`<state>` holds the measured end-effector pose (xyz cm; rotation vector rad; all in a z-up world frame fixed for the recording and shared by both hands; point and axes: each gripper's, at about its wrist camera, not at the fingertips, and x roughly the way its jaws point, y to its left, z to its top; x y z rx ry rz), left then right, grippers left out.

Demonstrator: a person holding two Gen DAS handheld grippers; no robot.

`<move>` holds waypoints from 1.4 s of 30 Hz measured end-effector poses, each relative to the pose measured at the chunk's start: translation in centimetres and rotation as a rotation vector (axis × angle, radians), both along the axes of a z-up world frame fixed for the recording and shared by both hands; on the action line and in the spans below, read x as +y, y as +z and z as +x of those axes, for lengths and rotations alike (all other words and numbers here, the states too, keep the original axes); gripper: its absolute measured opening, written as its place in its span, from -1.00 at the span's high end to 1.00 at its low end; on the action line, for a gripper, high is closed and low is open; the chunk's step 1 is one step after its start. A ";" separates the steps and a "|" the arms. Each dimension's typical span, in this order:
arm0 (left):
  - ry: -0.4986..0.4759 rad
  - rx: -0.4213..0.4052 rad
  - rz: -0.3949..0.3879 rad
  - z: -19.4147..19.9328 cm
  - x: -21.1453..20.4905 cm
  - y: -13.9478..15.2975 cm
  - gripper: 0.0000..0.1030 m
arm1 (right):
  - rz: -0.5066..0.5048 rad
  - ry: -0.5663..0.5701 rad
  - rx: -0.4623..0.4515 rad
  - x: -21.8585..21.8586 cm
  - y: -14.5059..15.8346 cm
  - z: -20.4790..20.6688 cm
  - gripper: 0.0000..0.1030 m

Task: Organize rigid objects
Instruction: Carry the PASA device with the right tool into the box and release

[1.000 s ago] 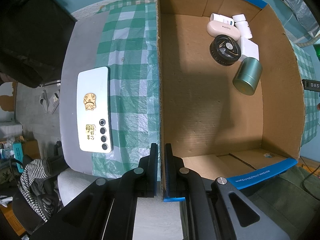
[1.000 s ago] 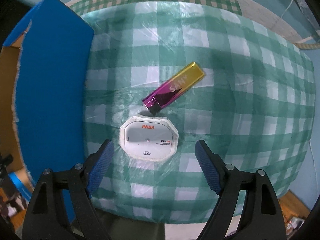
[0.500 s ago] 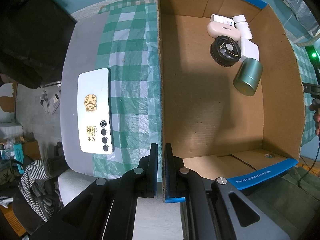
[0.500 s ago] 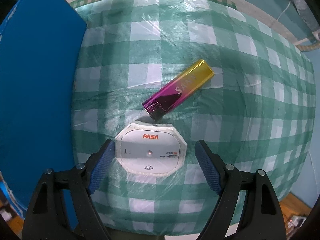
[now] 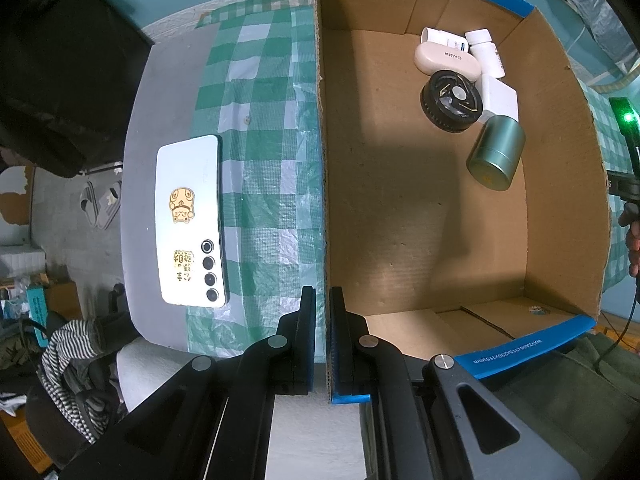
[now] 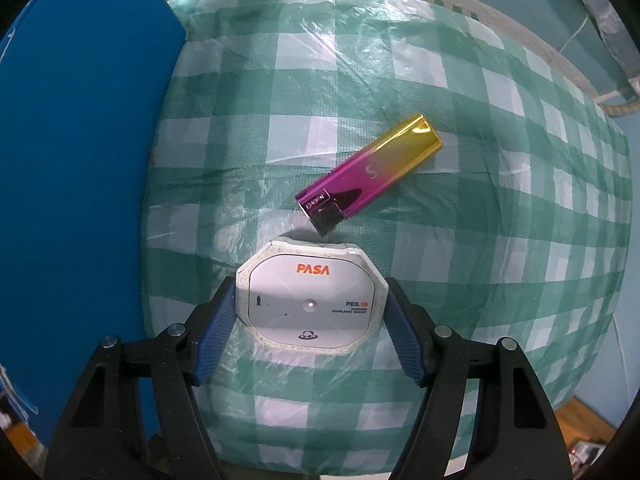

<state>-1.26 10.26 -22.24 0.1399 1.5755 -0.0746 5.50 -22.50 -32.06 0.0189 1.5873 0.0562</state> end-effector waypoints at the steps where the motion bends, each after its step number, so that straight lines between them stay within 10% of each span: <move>1: 0.000 0.000 0.000 0.0 0.0 0.0 0.87 | 0.002 -0.001 0.001 -0.1 0.0 0.0 -0.37; 42: -0.006 -0.007 0.000 -0.2 -0.1 0.1 0.87 | 0.068 0.329 -0.172 4.9 15.3 2.4 -0.38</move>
